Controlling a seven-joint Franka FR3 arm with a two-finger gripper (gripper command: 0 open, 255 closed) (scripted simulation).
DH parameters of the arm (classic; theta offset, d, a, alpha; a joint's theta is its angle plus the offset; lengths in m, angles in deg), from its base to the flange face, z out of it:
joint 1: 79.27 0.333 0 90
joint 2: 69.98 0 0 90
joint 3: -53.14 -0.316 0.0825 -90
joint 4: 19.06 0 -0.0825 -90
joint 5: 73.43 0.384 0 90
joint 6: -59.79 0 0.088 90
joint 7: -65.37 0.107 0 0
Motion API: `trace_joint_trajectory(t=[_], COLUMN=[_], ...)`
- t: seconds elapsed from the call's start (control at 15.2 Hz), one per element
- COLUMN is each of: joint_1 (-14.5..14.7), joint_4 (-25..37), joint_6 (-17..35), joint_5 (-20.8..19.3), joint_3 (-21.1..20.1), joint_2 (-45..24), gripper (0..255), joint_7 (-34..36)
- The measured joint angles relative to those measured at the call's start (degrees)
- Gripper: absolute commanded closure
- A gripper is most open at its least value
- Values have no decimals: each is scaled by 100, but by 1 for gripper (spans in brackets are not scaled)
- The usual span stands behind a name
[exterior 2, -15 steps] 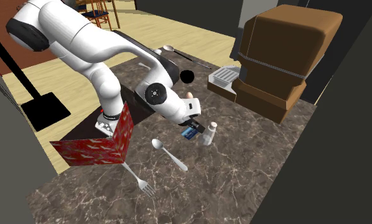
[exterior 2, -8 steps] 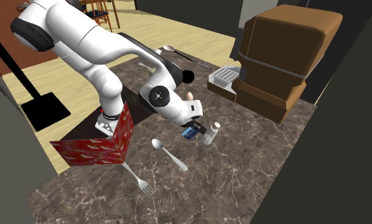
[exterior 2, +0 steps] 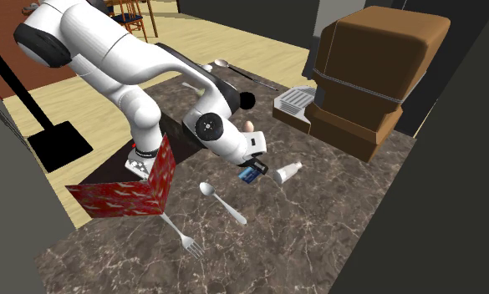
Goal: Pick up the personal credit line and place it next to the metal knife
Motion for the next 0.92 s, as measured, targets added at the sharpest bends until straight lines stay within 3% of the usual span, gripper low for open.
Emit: trace_joint_trajectory(t=[0.4, 0.92], joint_1=[-4, -759], joint_4=[-4, 168], joint_6=[0, -477], joint_5=[-1, -349], joint_3=[-5, -809], joint_2=[1, 229], gripper=[255, 255], joint_7=[3, 487])
